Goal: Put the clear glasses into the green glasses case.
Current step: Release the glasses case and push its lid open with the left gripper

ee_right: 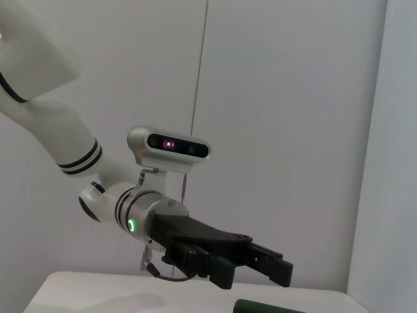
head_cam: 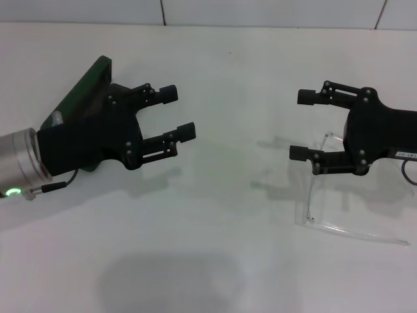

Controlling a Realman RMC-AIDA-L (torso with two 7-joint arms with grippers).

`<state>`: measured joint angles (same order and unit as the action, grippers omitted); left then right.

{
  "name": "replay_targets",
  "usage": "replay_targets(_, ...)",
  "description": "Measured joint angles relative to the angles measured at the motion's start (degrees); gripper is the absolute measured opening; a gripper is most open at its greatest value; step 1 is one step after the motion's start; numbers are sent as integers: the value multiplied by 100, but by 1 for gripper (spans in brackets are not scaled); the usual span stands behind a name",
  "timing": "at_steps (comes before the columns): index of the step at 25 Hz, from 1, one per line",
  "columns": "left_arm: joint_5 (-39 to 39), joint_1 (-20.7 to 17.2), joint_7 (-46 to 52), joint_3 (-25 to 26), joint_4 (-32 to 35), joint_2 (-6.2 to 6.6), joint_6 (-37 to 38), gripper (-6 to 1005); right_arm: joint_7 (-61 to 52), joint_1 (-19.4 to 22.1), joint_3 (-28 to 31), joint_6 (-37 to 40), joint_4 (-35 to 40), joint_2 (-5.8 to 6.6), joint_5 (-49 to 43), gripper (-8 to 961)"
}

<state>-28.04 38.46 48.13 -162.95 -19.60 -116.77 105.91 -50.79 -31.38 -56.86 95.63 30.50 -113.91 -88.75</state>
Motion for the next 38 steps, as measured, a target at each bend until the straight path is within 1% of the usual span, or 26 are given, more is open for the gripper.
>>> replay_targets(9,0,-27,4,0,-9,-20,0,741,0,17,-13,-1,0,1,-2,857)
replay_targets(13,-6,-57,20,18,-9,-21,0,741,0,20,-17,-4,0,-17,-2,856)
replay_targets(16,-189,-72,183,29,-85,-25,-3,741,0,26,-17,-9,0,-29,-2,856)
replay_targets(19,-534,-24,694,9,-430,-46,-42,741,0,28,-18,-10,0,-39,-2,856)
replay_targets(21,-651,86,1190,5,-752,-59,-60,740,0,32,-18,-10,0,-43,-2,856)
replay_targets(23,-691,287,1852,4,-1224,-69,-87,740,-2,37,-18,-10,0,-43,-2,856)
replay_targets(27,-439,716,3067,-3,-2193,-86,-404,740,-6,35,-18,-10,0,-43,-5,856)
replay_targets(29,-171,897,3399,-6,-2526,-87,-595,740,-7,33,-19,-10,0,-43,-6,857)
replay_targets(33,246,1048,3651,-12,-2802,-86,-912,741,-8,39,-25,-10,0,-40,-9,857)
replay_targets(38,635,1061,3697,-15,-2806,-87,-1590,741,-9,45,-21,-10,0,-34,-10,857)
